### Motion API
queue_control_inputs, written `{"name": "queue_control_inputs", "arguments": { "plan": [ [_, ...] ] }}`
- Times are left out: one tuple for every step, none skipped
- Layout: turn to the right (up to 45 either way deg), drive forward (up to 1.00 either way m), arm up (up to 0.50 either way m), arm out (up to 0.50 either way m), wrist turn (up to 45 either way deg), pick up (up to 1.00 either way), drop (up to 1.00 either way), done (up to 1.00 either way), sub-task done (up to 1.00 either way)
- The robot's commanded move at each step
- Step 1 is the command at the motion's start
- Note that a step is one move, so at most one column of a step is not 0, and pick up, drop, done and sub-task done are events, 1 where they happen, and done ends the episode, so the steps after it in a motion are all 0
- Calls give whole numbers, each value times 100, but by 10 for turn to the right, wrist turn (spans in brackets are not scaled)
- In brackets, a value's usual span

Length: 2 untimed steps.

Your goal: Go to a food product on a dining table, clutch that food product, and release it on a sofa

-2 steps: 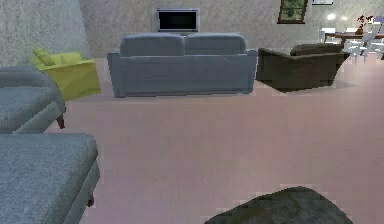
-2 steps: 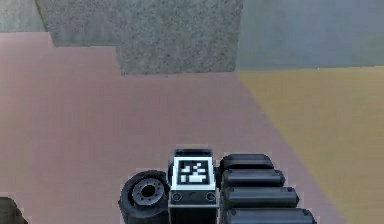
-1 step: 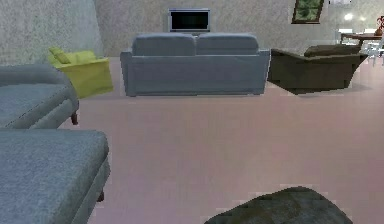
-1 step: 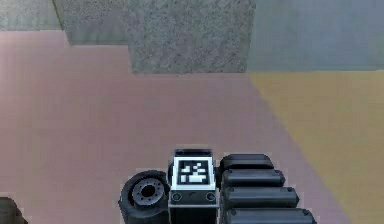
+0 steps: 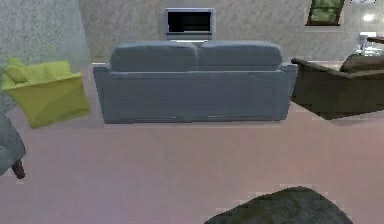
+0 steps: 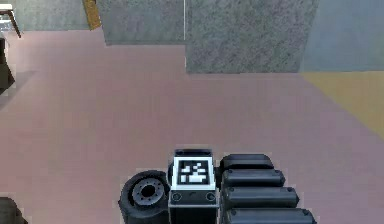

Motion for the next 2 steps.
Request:
{"name": "queue_control_inputs", "arguments": {
  "plan": [
    [-60,0,0,0,0,0,0,0,0],
    [0,65,0,0,0,0,0,0,0]
  ]
}}
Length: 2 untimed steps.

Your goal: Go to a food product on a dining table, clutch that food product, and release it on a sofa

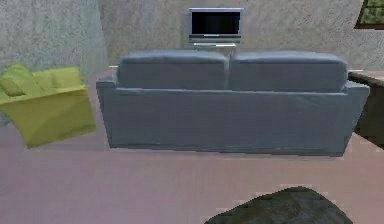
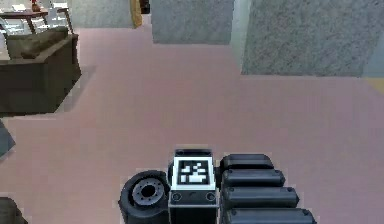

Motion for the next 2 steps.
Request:
{"name": "queue_control_inputs", "arguments": {
  "plan": [
    [-450,0,0,0,0,0,0,0,0],
    [-150,0,0,0,0,0,0,0,0]
  ]
}}
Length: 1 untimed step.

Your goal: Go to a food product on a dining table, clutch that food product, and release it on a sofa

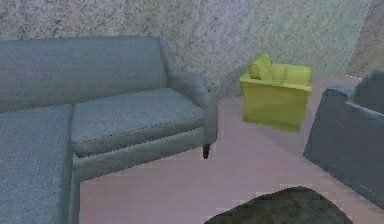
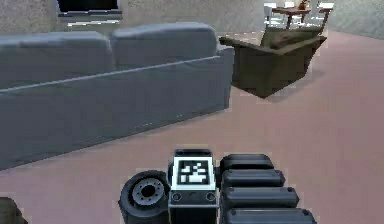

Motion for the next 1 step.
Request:
{"name": "queue_control_inputs", "arguments": {
  "plan": [
    [0,90,0,0,0,0,0,0,0]
  ]
}}
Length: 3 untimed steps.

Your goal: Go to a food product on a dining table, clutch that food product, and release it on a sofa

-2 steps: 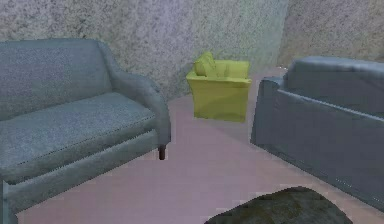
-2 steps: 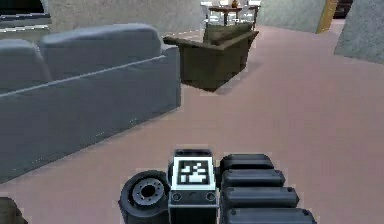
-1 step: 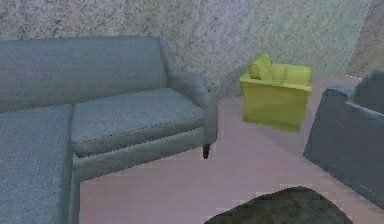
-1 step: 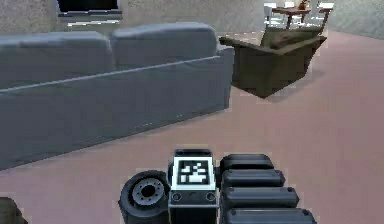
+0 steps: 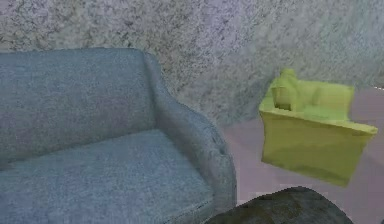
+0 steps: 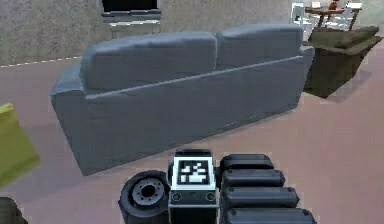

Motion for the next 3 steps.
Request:
{"name": "queue_control_inputs", "arguments": {
  "plan": [
    [-210,0,0,0,0,0,0,0,0],
    [240,0,0,0,0,0,0,0,0],
    [-180,0,0,0,0,0,0,0,0]
  ]
}}
